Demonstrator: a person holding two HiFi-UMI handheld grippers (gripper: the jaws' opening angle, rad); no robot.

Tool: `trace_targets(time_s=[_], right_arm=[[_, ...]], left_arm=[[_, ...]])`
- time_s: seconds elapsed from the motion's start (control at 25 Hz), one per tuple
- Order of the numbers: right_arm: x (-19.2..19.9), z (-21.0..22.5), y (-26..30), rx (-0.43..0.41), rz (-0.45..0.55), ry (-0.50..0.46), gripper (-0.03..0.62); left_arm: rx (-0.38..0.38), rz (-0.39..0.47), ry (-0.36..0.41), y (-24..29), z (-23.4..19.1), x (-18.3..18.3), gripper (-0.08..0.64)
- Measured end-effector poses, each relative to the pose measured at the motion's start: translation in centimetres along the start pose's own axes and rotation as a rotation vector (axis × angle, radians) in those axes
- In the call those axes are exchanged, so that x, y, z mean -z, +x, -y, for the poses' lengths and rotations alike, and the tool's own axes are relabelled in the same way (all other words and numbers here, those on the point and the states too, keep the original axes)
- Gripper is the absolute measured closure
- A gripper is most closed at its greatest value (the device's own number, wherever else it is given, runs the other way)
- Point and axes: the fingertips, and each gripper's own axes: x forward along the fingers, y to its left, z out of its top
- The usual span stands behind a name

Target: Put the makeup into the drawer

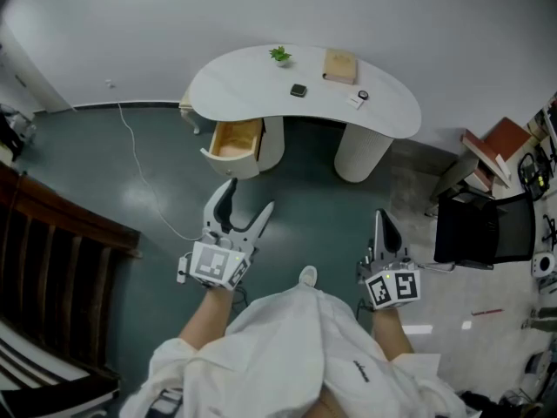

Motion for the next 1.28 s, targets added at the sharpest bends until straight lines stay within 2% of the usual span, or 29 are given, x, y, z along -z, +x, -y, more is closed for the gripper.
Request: trace_targets(time_s=[0.32, 0.6, 1.0, 1.28], right_arm=[[-0.9, 4.9, 6.1, -0.031, 0.001, 0.012, 0.575], [-0.2, 7.5, 9.8, -0.079, -0.02, 0.023, 0.575], [1.3, 9.0, 14.7, -0.109, -0.055, 0.039, 0.575], [1.9, 10.3, 20.4, -0.11, -0.062, 0.027, 0.575]], left_arm=[[-0.01, -0.012, 0.009, 7.7, -0.7, 0.3, 0.219], [-0.036, -0.019, -0.004, 11.8, -1.1, 1.1, 0.219], [-0.048, -0.063, -0.029, 16.0, -3.3, 3.5, 0.219], [-0.018, -0.057, -0.028, 21.8, -6.6, 4.6, 0.219]])
